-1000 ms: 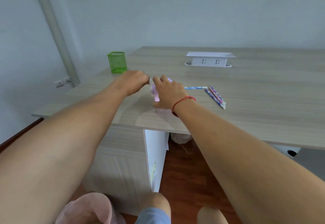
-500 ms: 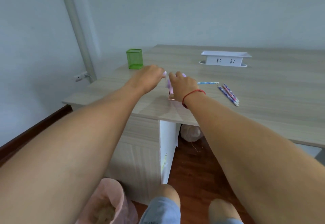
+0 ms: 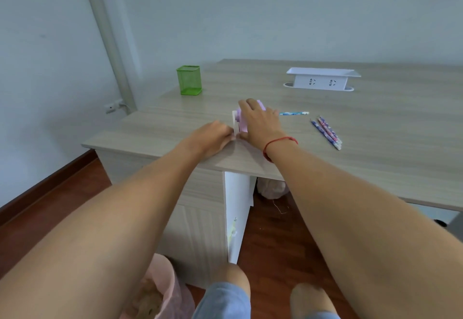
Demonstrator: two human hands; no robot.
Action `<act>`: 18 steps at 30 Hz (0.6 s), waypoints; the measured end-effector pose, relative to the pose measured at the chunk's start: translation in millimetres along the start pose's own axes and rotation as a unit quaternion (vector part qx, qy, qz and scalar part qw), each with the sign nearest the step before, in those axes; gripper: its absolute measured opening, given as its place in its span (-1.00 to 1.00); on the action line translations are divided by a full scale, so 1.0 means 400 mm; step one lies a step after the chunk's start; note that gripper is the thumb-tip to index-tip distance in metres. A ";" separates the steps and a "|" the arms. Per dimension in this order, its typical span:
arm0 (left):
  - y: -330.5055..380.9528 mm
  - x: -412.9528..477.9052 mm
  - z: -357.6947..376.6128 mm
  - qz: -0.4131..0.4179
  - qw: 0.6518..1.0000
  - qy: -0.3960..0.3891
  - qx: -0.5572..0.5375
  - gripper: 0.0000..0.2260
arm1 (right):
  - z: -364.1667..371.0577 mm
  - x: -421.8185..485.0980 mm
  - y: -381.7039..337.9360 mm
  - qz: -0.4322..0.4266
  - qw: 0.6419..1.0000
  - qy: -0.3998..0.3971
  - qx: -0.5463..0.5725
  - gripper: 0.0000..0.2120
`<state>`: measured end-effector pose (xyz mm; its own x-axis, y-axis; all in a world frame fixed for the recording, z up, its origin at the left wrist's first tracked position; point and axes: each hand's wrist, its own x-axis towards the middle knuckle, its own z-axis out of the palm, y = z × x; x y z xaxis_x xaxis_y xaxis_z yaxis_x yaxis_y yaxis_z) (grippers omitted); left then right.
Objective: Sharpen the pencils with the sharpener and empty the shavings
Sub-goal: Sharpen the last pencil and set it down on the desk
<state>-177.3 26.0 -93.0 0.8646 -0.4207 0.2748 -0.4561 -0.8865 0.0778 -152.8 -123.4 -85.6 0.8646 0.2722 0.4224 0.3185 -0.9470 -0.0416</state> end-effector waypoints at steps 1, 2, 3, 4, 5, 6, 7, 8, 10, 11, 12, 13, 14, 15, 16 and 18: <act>-0.008 0.008 0.001 0.005 1.000 -0.006 0.003 -0.74 | -0.001 0.001 0.005 -0.008 1.000 -0.006 0.004 -0.38; -0.013 0.017 0.000 0.009 1.000 -0.015 0.009 -0.75 | -0.005 0.002 0.007 -0.012 1.000 -0.010 0.007 -0.38; -0.018 0.029 -0.002 0.007 0.999 -0.026 0.018 -0.75 | -0.007 0.001 0.007 -0.013 1.000 -0.010 0.011 -0.39; -0.022 0.040 -0.007 0.000 0.999 -0.037 0.028 -0.75 | -0.008 -0.001 0.003 -0.011 1.000 -0.005 0.013 -0.41; -0.028 0.056 -0.011 -0.008 0.998 -0.048 0.039 -0.76 | -0.008 -0.003 -0.003 -0.008 1.000 0.001 0.012 -0.43; -0.035 0.072 -0.018 -0.018 0.997 -0.057 0.053 -0.77 | -0.008 -0.006 -0.010 -0.005 1.000 0.007 0.006 -0.44; -0.039 0.092 -0.030 -0.027 0.995 -0.062 0.066 -0.78 | -0.010 -0.007 -0.015 -0.001 1.000 0.006 -0.001 -0.44; -0.040 0.109 -0.044 -0.037 0.994 -0.064 0.075 -0.78 | -0.014 -0.008 -0.017 0.006 1.000 -0.003 -0.007 -0.43; -0.038 0.131 -0.074 -0.049 0.993 -0.058 0.087 -0.78 | -0.023 -0.011 -0.018 0.019 0.999 -0.025 -0.010 -0.42; -0.035 0.138 -0.087 -0.047 0.993 -0.051 0.098 -0.79 | -0.026 -0.010 -0.017 0.023 0.999 -0.028 -0.013 -0.43; -0.031 0.140 -0.094 -0.043 0.992 -0.044 0.110 -0.80 | -0.027 -0.011 -0.018 0.026 0.999 -0.030 -0.016 -0.45; -0.030 0.141 -0.095 -0.037 0.991 -0.041 0.118 -0.82 | -0.029 -0.012 -0.020 0.029 0.999 -0.030 -0.017 -0.48; -0.030 0.138 -0.093 -0.030 0.991 -0.038 0.122 -0.82 | -0.030 -0.013 -0.022 0.031 0.999 -0.027 -0.017 -0.51; -0.034 0.134 -0.087 -0.022 0.991 -0.033 0.128 -0.83 | -0.030 -0.016 -0.024 0.031 0.999 -0.023 -0.019 -0.53; -0.037 0.129 -0.082 -0.014 0.990 -0.028 0.134 -0.83 | -0.029 -0.018 -0.025 0.029 0.999 -0.021 -0.024 -0.53; -0.041 0.129 -0.085 0.003 0.990 -0.008 0.139 -0.82 | -0.033 -0.021 -0.025 0.027 0.999 -0.018 -0.032 -0.54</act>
<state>-132.3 25.5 -47.7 0.8664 -0.4266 0.2596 -0.3870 -0.9021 -0.1908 -168.1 -118.6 -77.0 0.8940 0.2247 0.3875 0.2462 -0.9692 -0.0061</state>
